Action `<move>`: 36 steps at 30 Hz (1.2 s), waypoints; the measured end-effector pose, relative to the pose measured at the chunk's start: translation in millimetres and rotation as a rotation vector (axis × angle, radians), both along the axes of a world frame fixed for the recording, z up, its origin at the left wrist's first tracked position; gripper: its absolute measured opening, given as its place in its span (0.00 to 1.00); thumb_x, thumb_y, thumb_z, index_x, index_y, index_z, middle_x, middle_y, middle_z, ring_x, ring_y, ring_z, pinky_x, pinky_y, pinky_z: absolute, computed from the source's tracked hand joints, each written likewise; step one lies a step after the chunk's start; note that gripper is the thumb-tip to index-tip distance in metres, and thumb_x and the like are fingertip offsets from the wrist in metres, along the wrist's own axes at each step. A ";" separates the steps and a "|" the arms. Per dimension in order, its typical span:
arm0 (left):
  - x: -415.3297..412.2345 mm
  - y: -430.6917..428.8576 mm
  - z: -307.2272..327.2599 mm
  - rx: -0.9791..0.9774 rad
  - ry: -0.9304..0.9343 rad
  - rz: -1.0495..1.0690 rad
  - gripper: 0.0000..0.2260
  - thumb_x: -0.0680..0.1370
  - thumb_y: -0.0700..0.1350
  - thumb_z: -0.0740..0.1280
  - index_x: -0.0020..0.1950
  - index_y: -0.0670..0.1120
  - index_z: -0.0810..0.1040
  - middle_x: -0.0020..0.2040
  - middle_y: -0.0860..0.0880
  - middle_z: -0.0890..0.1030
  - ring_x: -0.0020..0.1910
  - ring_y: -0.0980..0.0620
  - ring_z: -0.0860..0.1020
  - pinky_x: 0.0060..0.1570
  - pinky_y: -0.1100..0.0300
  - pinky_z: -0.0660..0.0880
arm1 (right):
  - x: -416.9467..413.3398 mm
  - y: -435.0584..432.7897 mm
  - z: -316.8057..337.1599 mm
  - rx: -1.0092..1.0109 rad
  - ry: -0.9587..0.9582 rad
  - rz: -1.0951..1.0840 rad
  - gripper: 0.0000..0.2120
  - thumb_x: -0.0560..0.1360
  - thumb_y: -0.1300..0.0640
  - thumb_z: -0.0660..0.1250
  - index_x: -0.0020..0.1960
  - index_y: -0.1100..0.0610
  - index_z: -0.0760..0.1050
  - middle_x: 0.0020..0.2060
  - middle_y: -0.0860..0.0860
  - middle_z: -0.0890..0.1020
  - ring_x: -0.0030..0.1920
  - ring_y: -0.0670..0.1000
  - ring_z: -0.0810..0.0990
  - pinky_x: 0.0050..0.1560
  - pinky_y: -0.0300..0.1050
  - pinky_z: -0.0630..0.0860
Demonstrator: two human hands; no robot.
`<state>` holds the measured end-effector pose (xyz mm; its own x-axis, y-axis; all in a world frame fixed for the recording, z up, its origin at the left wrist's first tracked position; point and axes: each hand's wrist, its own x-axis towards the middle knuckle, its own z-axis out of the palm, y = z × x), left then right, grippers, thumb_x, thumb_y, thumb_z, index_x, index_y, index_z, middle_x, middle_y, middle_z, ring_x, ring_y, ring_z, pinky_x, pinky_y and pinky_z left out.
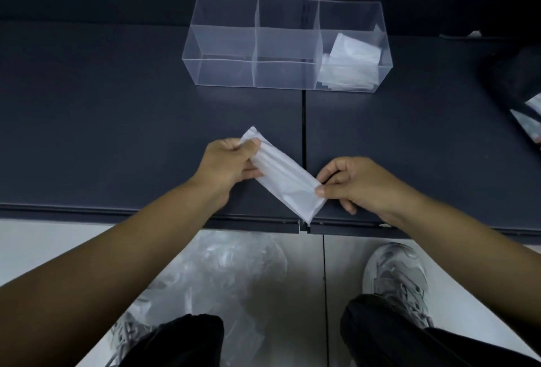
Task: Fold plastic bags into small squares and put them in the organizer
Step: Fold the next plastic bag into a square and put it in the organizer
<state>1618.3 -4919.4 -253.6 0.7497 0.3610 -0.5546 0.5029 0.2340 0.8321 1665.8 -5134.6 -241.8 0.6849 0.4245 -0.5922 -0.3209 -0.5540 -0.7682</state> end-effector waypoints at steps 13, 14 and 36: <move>-65.3 -48.8 -7.0 1.097 -0.521 -0.810 0.27 0.76 0.58 0.63 0.67 0.41 0.73 0.65 0.45 0.76 0.64 0.51 0.70 0.67 0.65 0.60 | -0.8 -4.6 5.1 -0.016 0.087 -0.018 0.06 0.72 0.65 0.72 0.45 0.59 0.76 0.27 0.49 0.80 0.22 0.45 0.74 0.23 0.37 0.70; -70.9 -53.2 -11.2 1.111 -0.493 -0.864 0.31 0.75 0.60 0.63 0.69 0.40 0.71 0.67 0.45 0.74 0.67 0.50 0.69 0.70 0.64 0.57 | -2.5 -5.2 9.1 -0.013 0.122 -0.022 0.04 0.73 0.64 0.71 0.46 0.59 0.76 0.26 0.48 0.80 0.23 0.45 0.74 0.24 0.36 0.71; -20.1 -20.8 -1.7 0.230 -0.162 -0.273 0.13 0.82 0.47 0.61 0.51 0.40 0.81 0.49 0.36 0.82 0.46 0.45 0.82 0.46 0.49 0.81 | 12.4 34.6 -8.7 0.028 -0.266 0.039 0.07 0.71 0.61 0.73 0.37 0.55 0.77 0.25 0.47 0.80 0.22 0.43 0.76 0.24 0.33 0.68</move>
<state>1598.2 -4940.2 -255.3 0.9067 0.2374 -0.3487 0.3783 -0.0923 0.9210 1678.2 -5100.1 -250.6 0.7975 0.4675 -0.3814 -0.0848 -0.5391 -0.8380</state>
